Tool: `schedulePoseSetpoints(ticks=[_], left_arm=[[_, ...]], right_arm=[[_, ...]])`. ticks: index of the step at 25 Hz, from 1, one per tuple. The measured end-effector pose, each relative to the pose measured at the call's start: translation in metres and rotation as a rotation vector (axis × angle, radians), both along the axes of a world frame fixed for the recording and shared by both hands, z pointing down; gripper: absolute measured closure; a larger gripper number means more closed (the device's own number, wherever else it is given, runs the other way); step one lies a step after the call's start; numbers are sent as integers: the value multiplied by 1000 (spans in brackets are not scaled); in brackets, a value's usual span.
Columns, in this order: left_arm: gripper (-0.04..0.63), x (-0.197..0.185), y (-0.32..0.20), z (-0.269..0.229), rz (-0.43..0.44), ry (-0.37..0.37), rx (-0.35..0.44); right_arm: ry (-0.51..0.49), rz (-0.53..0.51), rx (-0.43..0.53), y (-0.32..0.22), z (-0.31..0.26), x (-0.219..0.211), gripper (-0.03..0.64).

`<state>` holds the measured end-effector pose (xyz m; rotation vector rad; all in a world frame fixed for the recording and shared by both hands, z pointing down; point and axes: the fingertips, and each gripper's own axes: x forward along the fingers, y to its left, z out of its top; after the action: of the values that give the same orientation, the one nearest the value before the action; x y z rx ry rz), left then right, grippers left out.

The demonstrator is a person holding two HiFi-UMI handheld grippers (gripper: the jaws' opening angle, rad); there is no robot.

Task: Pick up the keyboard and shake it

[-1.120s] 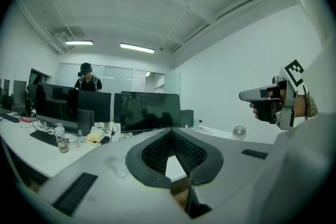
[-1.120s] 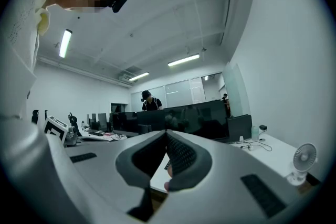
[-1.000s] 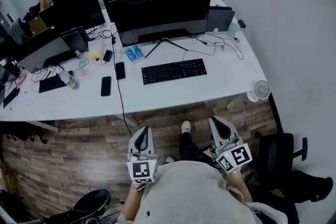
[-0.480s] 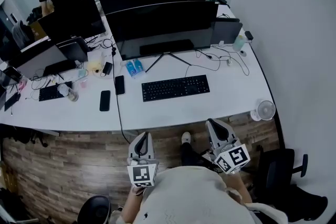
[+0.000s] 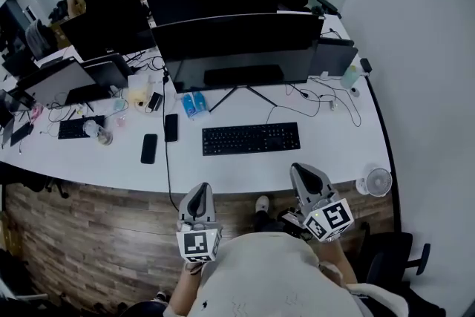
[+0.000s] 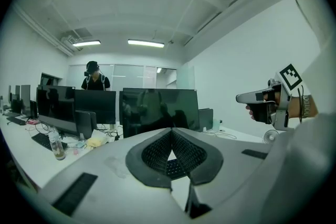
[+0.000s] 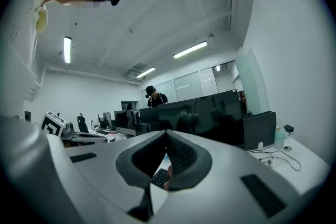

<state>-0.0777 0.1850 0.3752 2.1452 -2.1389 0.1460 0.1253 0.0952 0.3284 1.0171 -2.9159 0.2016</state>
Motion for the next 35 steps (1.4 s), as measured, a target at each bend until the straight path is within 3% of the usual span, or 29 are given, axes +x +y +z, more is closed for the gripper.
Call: schedulePoseSetpoints(ticks=[11, 24, 35], left_arm=[[581, 6, -51, 1, -94, 30, -5], [581, 27, -105, 2, -68, 19, -17], [581, 16, -121, 20, -67, 44, -50]], right_arm=[[17, -83, -3, -69, 0, 5, 615], [25, -55, -31, -125, 10, 35, 615], [78, -56, -81, -149, 33, 32, 615]])
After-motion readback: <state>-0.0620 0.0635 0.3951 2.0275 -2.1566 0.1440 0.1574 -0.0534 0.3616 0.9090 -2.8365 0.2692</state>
